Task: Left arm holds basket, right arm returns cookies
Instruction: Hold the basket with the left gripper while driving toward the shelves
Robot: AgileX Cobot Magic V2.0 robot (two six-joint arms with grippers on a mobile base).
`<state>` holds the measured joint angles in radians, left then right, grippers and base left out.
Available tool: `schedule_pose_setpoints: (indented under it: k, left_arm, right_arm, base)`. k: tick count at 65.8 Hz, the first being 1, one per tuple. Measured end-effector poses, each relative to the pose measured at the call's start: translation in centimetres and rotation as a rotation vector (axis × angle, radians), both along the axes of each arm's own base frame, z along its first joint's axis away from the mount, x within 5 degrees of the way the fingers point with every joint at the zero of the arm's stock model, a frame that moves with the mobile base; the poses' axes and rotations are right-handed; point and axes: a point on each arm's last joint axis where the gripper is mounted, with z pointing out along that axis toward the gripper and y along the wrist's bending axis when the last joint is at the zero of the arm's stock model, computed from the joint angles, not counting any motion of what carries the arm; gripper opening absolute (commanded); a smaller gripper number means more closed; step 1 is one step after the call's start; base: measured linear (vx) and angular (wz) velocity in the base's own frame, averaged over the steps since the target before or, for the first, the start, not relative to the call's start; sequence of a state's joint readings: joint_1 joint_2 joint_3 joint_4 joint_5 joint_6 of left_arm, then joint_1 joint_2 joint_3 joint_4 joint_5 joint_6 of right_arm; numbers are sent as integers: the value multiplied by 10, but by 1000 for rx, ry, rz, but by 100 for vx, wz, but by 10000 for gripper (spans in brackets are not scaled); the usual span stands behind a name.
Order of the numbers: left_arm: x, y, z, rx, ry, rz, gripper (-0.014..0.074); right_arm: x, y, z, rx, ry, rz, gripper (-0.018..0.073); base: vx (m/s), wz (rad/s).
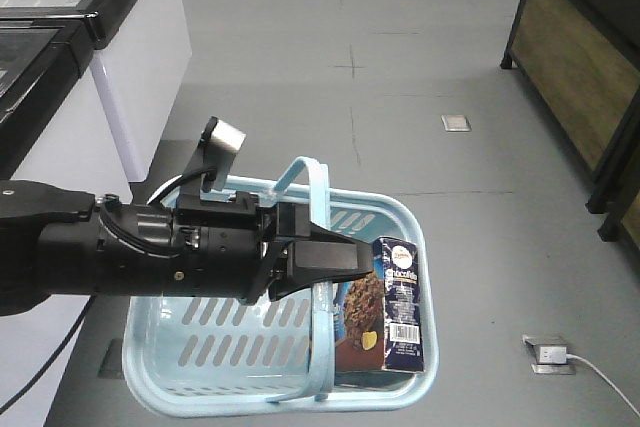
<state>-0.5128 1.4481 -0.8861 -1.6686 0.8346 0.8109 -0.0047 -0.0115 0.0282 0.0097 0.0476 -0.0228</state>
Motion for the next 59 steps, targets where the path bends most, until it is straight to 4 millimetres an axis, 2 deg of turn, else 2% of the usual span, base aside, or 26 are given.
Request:
schedule_pose_setpoints:
  k: [28, 59]
  left_arm:
    - [0, 0, 0, 0, 0, -2, -3]
    - [0, 0, 0, 1, -1, 0, -3]
  right_arm:
    - [0, 0, 0, 0, 0, 0, -11]
    - [0, 0, 0, 0, 0, 0, -11]
  base:
    - [5, -1]
    - [24, 9]
